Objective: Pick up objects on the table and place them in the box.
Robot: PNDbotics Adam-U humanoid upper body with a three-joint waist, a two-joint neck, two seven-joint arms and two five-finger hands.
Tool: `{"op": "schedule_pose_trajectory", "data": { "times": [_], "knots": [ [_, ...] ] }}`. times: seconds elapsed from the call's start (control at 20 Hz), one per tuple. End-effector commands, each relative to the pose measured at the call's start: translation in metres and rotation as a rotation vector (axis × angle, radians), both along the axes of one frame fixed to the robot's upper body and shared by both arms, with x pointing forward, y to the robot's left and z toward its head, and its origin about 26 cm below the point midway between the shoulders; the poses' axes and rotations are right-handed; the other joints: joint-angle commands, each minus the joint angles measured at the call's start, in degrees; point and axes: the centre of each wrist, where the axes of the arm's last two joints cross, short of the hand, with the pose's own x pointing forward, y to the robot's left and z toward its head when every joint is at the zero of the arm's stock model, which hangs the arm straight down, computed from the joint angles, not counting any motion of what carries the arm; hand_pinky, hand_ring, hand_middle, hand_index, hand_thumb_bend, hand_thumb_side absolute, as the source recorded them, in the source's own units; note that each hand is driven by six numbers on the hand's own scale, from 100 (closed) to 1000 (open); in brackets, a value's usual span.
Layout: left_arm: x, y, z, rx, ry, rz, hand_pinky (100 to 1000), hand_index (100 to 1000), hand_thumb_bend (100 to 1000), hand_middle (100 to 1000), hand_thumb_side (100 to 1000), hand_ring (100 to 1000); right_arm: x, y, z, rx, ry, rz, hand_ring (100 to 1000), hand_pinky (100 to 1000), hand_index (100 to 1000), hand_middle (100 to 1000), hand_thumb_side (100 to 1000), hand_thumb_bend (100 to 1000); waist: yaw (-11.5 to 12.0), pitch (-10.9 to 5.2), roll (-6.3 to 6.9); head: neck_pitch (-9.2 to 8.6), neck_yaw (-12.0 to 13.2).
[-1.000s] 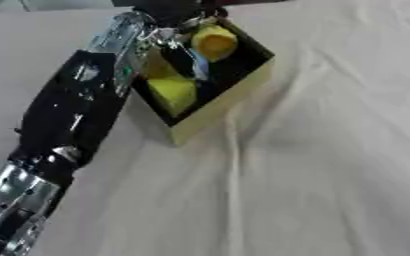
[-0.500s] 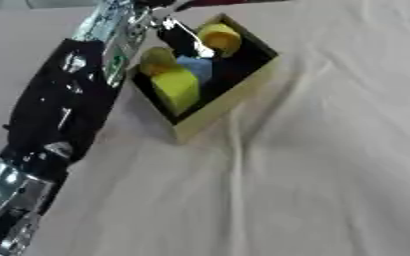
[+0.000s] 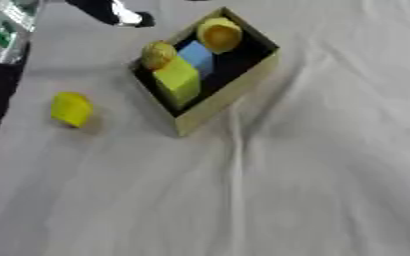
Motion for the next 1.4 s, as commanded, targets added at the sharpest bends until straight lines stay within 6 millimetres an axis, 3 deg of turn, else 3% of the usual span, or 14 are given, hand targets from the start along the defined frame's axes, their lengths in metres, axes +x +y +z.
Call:
{"op": "schedule_pose_trajectory", "data": {
  "times": [0.05, 0.85, 1.4],
  "knots": [
    [-0.027, 0.024, 0.017, 0.022, -0.039, 0.024, 820, 894, 660, 772, 430, 812, -0.006, -0.003, 0.011, -0.034, -0.036, -0.018, 789, 854, 740, 597, 463, 100, 0.2, -1.63, -0.12, 0.11, -0.6],
    [-0.089, 0.086, -0.020, 0.090, 0.181, 0.065, 809, 885, 695, 759, 401, 800, -0.007, -0.006, 0.009, -0.019, -0.050, -0.037, 790, 855, 740, 595, 465, 100, -0.2, -0.50, -1.42, -1.62, -2.2],
    [-0.091, 0.099, -0.037, 0.137, 0.225, 0.090, 803, 875, 705, 750, 365, 795, -0.006, -0.005, 0.007, -0.013, -0.047, -0.034, 791, 855, 740, 594, 469, 100, 0.0, -0.64, -2.32, -1.94, -2.0]
  ]
}}
